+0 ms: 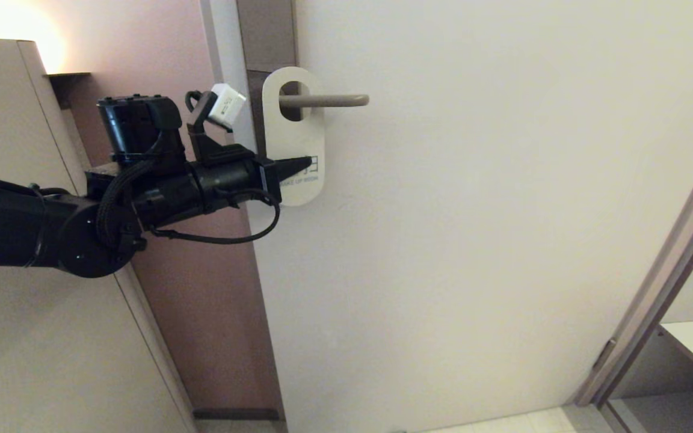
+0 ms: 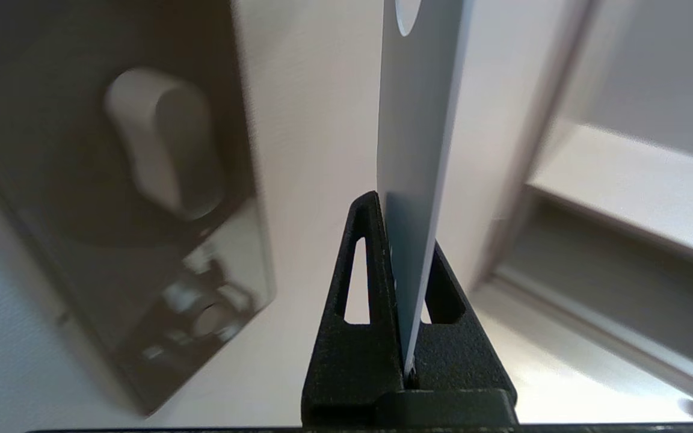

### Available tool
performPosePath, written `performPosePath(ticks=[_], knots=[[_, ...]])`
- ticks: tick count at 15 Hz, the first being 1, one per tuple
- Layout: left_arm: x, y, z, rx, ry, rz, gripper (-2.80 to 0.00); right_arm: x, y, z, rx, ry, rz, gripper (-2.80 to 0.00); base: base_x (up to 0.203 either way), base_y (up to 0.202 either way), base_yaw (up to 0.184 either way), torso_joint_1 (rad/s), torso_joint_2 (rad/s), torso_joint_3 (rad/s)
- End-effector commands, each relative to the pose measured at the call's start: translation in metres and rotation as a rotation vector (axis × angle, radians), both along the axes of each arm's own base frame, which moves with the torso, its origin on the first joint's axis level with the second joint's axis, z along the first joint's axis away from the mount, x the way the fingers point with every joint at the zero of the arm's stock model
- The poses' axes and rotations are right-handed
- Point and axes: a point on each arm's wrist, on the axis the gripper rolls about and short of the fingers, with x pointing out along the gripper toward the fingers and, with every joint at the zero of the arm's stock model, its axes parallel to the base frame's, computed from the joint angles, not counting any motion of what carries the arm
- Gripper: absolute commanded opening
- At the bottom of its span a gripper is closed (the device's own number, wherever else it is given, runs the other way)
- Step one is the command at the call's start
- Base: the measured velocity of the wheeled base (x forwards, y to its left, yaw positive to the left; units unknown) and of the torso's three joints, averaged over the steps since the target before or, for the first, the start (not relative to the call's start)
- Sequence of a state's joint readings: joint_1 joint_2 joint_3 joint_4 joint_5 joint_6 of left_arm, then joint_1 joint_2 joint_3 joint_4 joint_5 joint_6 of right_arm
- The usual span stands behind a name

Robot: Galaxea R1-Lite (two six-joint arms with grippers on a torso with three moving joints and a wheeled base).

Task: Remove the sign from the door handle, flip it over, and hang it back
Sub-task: Take down the sign

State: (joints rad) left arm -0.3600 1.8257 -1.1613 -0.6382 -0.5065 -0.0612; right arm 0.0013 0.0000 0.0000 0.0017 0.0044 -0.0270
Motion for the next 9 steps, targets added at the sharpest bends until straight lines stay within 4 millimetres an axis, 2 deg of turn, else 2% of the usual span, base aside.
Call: performPosePath(ticks=[1, 9], knots=[[-0.001, -0.003, -0.001, 0.017, -0.013, 0.030, -2.80, 0.000, 0.000, 0.000, -0.001, 0.001, 0.000, -2.80, 0.000, 0.000, 0.000, 0.000, 0.00, 0.000], [-0.014, -0.029, 0.002, 0.024, -0.025, 0.022, -2.80, 0.000, 0.000, 0.000, -0.001, 0.001, 0.000, -2.80, 0.000, 0.000, 0.000, 0.000, 0.00, 0.000]])
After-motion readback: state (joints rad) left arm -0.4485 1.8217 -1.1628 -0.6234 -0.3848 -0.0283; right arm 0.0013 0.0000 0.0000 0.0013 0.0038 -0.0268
